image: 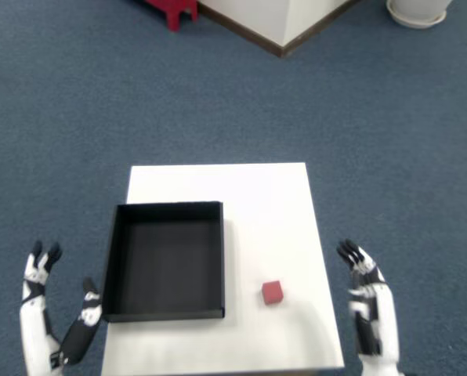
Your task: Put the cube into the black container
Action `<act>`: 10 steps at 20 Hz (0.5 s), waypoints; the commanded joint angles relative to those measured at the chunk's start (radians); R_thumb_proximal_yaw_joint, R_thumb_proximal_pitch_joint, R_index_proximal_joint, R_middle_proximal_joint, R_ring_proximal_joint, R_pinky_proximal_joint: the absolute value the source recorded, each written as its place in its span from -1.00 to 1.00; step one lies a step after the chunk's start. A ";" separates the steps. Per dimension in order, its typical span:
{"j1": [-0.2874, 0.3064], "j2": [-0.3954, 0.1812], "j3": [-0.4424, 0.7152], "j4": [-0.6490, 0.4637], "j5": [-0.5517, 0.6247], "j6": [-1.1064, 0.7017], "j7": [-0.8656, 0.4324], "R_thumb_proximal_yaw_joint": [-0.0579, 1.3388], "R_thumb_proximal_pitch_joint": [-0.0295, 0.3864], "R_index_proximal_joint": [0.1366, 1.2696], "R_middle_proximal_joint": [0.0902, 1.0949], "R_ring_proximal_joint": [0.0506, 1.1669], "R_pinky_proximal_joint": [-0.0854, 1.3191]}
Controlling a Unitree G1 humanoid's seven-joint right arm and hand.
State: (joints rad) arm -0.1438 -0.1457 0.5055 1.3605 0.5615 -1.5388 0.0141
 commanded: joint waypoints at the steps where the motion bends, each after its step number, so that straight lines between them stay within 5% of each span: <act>1: -0.049 -0.030 -0.020 0.020 -0.056 -0.095 0.001 -0.13 -0.86 -0.59 -0.59 -0.62 -0.75; 10: -0.125 -0.111 0.029 0.186 -0.253 -0.096 -0.031 -0.14 -0.88 -0.59 -0.75 -0.80 -0.89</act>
State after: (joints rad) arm -0.2403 -0.2374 0.5403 1.5580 0.3022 -1.5538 0.0093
